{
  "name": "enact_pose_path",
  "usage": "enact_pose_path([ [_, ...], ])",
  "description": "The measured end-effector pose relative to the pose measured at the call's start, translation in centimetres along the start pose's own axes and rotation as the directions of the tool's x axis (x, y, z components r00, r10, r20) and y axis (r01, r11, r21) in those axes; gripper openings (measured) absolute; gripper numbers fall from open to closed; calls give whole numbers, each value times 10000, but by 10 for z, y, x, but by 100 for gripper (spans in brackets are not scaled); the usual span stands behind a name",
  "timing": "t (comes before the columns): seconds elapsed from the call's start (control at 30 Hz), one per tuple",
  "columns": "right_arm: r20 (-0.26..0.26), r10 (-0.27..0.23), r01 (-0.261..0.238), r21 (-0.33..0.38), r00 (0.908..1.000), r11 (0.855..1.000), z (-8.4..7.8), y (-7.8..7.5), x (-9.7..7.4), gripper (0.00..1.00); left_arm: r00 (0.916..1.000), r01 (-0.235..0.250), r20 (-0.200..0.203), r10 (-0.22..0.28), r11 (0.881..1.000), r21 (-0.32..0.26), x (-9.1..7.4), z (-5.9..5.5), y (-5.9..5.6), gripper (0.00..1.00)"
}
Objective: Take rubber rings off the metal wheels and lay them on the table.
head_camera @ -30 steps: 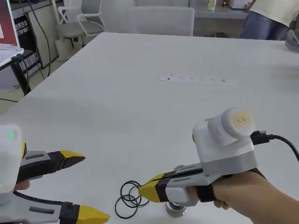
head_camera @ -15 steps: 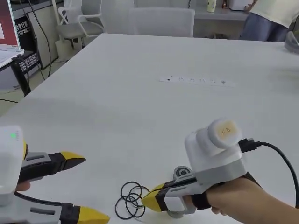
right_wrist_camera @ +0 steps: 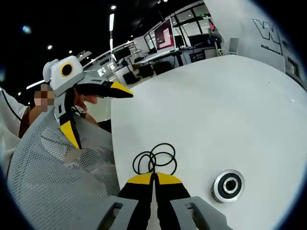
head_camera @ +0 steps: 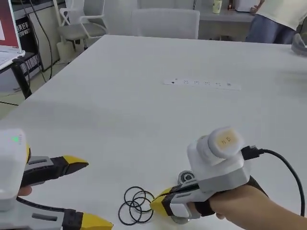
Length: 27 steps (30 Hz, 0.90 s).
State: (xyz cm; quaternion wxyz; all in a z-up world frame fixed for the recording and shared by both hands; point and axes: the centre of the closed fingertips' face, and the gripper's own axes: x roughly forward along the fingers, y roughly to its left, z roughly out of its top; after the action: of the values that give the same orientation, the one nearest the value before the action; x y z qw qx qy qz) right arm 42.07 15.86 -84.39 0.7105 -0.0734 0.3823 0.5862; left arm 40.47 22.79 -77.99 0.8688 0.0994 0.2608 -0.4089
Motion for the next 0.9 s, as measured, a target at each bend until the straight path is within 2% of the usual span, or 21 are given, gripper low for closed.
enact_pose_path([
  [0.27,-152,-80,76,-256,9999,9996,-1,0,1,1,10000,-38,52,37,10000,15,0,1,1,76],
  [0.43,45,-84,85,-243,10000,9997,7,2,0,4,10000,-19,75,19,10000,22,0,1,1,76],
  [0.6,-4,-202,202,-413,9998,9989,8,2,-1,6,9999,-50,102,49,10000,29,-1,2,1,76],
  [0.9,347,35,-25,-301,9994,9995,19,11,-6,6,9999,-24,148,23,10000,39,-1,2,1,76],
])
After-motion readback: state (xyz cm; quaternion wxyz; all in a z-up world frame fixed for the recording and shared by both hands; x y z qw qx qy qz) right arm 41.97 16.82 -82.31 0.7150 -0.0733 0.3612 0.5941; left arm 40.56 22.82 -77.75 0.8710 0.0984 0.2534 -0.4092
